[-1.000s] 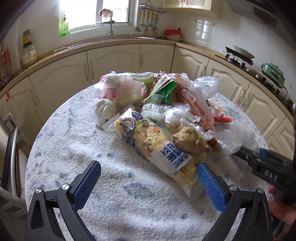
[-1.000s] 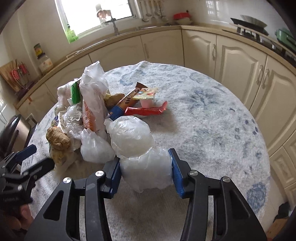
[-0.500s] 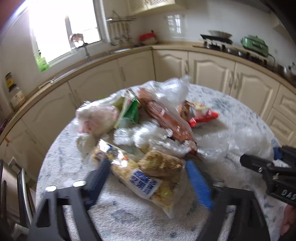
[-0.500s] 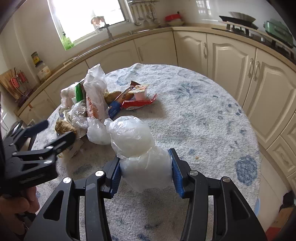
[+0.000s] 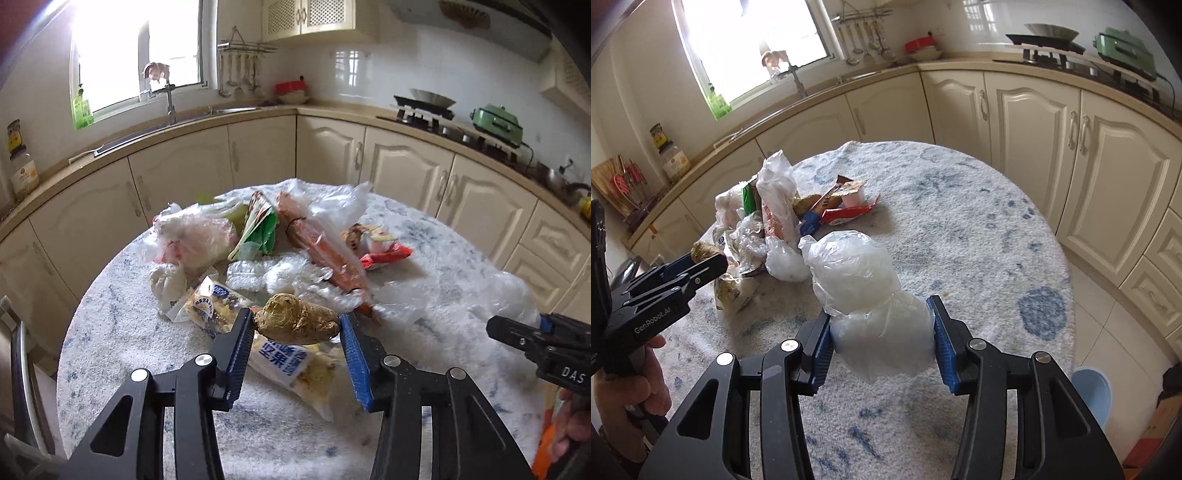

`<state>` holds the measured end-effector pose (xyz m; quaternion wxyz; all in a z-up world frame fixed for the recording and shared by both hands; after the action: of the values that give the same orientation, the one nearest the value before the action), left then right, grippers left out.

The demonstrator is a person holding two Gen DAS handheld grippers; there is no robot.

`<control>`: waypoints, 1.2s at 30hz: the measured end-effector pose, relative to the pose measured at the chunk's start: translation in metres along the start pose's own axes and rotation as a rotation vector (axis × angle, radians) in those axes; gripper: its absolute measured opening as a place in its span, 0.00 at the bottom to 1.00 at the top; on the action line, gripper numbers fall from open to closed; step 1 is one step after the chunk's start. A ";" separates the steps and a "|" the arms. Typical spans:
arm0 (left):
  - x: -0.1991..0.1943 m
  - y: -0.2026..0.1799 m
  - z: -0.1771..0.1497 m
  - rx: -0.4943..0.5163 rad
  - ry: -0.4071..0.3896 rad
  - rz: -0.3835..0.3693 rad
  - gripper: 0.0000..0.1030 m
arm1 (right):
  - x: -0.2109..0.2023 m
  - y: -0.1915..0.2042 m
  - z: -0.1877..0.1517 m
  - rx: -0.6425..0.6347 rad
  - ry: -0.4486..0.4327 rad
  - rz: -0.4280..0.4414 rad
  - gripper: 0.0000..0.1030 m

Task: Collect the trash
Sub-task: 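Carry both items to the blue bin and open both tools to drop them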

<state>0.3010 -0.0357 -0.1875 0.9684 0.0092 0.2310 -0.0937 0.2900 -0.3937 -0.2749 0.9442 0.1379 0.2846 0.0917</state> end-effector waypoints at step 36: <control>0.211 -0.492 -0.114 0.344 0.532 -0.582 0.66 | -0.112 -0.411 -0.160 0.564 0.080 -0.585 0.55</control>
<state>0.3437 -0.5490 -0.3715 0.7926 0.1287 0.4469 -0.3943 0.1474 -0.7771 -0.4739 0.8439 0.3008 0.3622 -0.2572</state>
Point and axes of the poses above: each gripper's, at about its wrist camera, not at the fingertips, and x roughly the way its jaws point, y to its left, z to its top, the point moved 2 cm from there along x, roughly the way its jaws point, and after that the axes turned 14 degrees about -y, right-handed, at the moved point
